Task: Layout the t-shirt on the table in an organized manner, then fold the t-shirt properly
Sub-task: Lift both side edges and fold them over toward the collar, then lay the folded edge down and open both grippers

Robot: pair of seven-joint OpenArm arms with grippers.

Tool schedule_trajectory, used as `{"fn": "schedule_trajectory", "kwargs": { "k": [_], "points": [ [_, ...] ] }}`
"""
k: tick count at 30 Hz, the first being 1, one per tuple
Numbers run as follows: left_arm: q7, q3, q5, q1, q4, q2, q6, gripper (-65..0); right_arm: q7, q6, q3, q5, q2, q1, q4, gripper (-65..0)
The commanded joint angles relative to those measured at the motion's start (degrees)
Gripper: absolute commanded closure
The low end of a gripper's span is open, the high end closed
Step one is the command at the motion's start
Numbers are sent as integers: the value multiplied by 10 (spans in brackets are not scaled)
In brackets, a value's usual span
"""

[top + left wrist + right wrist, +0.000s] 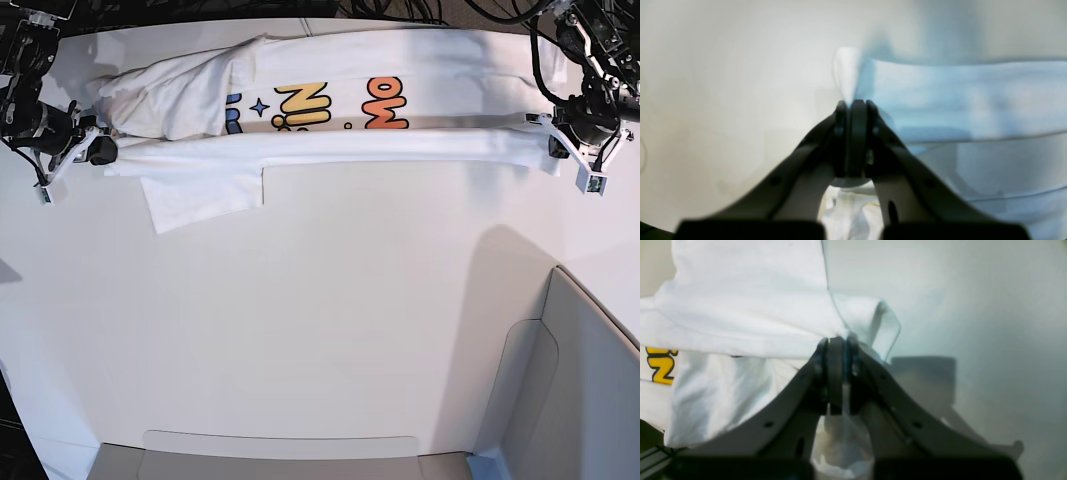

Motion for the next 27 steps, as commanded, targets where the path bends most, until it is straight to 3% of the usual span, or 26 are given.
{"fn": "schedule_trajectory", "kwargs": {
  "k": [1, 27],
  "points": [
    [-8, -3, 1, 3, 9, -9, 1, 0, 7, 4, 6, 4, 12, 4, 7, 0],
    [-8, -1, 3, 33, 7, -1, 1, 0, 6, 0, 0, 2, 4, -11, 6, 0]
  ]
}}
